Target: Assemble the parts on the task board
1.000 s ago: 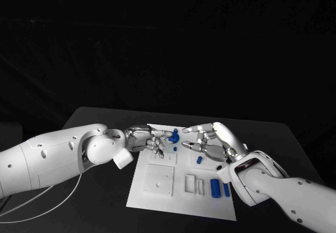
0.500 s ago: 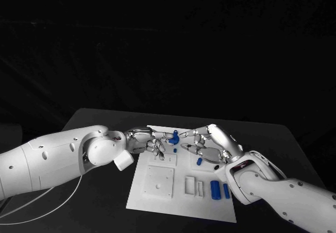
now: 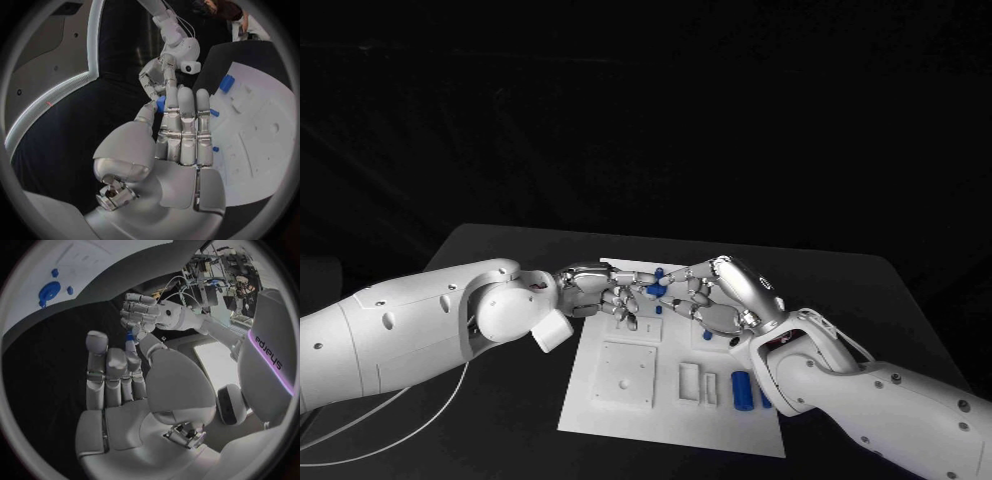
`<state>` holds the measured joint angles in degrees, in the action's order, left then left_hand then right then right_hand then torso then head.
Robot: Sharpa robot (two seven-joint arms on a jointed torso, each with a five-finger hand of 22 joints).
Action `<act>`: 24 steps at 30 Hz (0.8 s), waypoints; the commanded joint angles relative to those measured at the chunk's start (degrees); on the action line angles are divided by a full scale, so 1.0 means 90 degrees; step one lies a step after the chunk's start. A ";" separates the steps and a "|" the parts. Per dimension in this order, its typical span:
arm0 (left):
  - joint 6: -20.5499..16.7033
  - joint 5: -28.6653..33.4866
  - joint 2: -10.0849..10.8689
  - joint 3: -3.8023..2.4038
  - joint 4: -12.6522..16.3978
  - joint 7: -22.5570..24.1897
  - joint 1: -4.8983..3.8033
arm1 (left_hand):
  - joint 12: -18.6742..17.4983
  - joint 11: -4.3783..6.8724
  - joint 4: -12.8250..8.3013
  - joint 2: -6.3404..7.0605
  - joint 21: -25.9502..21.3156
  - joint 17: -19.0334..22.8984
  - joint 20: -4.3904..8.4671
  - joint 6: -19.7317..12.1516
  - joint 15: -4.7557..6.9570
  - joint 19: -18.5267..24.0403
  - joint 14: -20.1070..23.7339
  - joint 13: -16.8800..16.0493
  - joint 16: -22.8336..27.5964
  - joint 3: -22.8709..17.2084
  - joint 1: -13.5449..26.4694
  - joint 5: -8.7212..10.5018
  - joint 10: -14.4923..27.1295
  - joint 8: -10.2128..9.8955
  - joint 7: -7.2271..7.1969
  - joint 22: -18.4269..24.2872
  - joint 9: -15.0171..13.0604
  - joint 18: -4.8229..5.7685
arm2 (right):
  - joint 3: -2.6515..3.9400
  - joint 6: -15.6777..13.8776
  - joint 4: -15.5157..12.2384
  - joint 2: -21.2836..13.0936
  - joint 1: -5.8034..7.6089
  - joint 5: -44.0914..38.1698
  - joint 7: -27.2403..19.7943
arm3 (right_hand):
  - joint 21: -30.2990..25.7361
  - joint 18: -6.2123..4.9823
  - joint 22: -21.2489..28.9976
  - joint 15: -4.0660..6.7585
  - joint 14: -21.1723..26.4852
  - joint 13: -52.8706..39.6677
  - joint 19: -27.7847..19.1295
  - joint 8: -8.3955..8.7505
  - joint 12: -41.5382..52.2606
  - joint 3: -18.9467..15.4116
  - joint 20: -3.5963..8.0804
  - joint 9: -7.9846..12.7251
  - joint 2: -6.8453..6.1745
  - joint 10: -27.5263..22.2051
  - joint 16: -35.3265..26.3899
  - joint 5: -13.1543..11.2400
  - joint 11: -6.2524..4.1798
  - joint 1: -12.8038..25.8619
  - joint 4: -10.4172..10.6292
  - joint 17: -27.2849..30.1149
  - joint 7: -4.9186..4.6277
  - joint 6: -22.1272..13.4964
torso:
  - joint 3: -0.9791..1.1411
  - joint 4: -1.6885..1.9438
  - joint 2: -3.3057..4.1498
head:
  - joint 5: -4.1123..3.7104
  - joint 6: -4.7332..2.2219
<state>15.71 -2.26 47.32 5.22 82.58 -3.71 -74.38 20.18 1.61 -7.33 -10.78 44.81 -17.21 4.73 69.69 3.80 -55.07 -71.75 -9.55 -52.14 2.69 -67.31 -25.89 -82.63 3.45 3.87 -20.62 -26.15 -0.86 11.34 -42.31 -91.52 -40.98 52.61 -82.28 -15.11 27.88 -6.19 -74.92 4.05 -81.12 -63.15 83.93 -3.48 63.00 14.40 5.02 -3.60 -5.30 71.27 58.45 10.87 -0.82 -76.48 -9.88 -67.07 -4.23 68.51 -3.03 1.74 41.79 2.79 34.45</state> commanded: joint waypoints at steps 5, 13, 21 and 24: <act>0.0282 0.0086 -0.0017 -0.0005 0.0025 0.0074 -0.0003 | 0.0010 0.0033 -0.0495 -0.0073 0.0008 -0.0011 0.0029 0.0384 0.0028 0.0016 0.0007 -0.0007 -0.0038 -0.0533 -0.0002 0.0012 0.0011 0.0041 -0.0342 0.0000 -0.0007 0.0096 | 0.0001 -0.0292 0.0024 0.0065 -0.0005 -0.0319 0.0172 | 0.0032 -0.0007 -0.0245 0.0030 -0.0018 -0.0017 0.0304 -0.0007 0.0039 -0.0059 0.0040 0.0002 -0.0041 0.0059 0.0022 -0.0118 -0.0027 -0.0067 0.0032 -0.0015 0.0021 0.0080 | -0.0003 -0.0001 0.0001 | 0.0002 -0.0006; 0.0355 0.0041 -0.0017 -0.0005 0.0024 0.0016 -0.0004 | 0.0010 0.0033 -0.0495 -0.0073 0.0008 -0.0011 0.0029 0.0384 0.0028 0.0016 0.0007 -0.0007 -0.0038 -0.0533 -0.0002 0.0012 0.0011 0.0041 -0.0342 0.0000 -0.0007 0.0096 | 0.0001 -0.0331 0.0060 0.0116 -0.0005 -0.0326 0.0197 | 0.0059 0.0003 -0.0239 0.0039 -0.0022 -0.0021 0.0304 -0.0007 0.0031 -0.0007 0.0048 0.0001 -0.0040 0.0063 0.0024 -0.0252 -0.0040 -0.0102 0.0083 -0.0024 0.0043 0.0171 | -0.0002 -0.0004 0.0004 | -0.0009 -0.0004; 0.0374 0.0033 -0.0021 -0.0005 0.0011 0.0001 -0.0004 | 0.0009 0.0033 -0.0483 -0.0071 0.0010 -0.0017 0.0028 0.0379 0.0028 0.0023 0.0012 -0.0009 -0.0041 -0.0547 -0.0006 0.0011 0.0014 0.0040 -0.0341 0.0003 -0.0012 0.0096 | 0.0001 -0.0394 0.0058 0.0159 -0.0006 -0.0298 0.0144 | 0.0176 0.0035 -0.0254 0.0073 -0.0054 -0.0097 0.0316 -0.0012 0.0093 0.0149 0.0079 -0.0010 0.0098 0.0133 0.0077 -0.0569 -0.0092 -0.0060 0.0186 -0.0071 0.0121 0.0461 | 0.0002 -0.0001 -0.0002 | -0.0008 0.0007; 0.0354 0.0029 -0.0019 -0.0005 0.0000 -0.0003 -0.0004 | 0.0009 0.0033 -0.0483 -0.0071 0.0010 -0.0017 0.0028 0.0379 0.0028 0.0023 0.0012 -0.0009 -0.0041 -0.0547 -0.0006 0.0011 0.0014 0.0040 -0.0341 0.0003 -0.0012 0.0096 | 0.0001 -0.0413 0.0044 0.0159 -0.0006 -0.0257 0.0101 | 0.0242 0.0054 -0.0261 0.0089 -0.0071 -0.0145 0.0322 -0.0011 0.0131 0.0214 0.0096 -0.0010 0.0123 0.0173 0.0101 -0.0651 -0.0109 -0.0021 0.0251 -0.0093 0.0150 0.0535 | 0.0001 -0.0002 -0.0001 | -0.0008 0.0009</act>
<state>18.03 -2.10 47.31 5.16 82.52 -3.79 -74.42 20.18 1.67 -7.28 -10.87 44.81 -17.31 4.72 69.70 3.77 -55.07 -71.76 -9.54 -52.13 2.40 -67.40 -25.46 -82.51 3.61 3.86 -20.61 -26.28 -0.86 11.30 -44.98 -90.79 -39.72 52.55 -84.35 -13.44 29.91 -6.17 -74.91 4.50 -81.59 -64.38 83.93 -3.31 64.05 16.08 5.44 -3.58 -4.87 72.52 59.23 5.10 -1.85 -76.98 -7.56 -67.86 -2.82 73.06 -3.02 1.71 41.80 2.70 34.51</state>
